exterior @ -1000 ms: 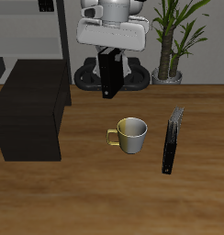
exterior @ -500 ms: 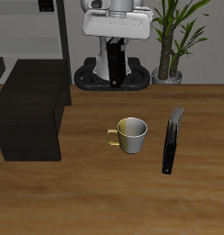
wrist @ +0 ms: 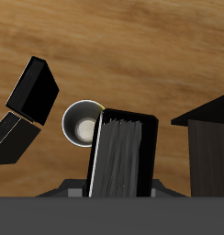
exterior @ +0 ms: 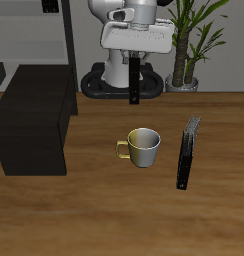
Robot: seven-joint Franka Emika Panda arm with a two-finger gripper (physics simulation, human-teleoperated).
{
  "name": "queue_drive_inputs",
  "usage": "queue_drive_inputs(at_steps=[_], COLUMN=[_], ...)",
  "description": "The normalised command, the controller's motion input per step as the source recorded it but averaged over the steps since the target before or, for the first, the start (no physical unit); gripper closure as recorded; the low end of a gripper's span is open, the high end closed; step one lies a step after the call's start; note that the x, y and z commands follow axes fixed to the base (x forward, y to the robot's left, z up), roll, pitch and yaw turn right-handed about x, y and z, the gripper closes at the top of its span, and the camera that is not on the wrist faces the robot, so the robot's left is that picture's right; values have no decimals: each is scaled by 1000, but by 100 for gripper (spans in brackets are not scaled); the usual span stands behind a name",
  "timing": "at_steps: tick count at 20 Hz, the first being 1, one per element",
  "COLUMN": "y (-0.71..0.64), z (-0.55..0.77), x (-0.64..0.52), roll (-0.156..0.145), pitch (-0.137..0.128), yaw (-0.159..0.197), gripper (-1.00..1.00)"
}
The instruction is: Place the right black book in the top region of the shelf
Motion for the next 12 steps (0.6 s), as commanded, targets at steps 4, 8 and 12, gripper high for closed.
queue_drive_inputs(at_steps=[4,8,12], y=[184,90,83], z=[-132,-42,2], x=[222,85,-43], roll=[-104,-178,-96], pitch=[24,7,-21], yaw=[118,6,12], gripper=[100,100,100])
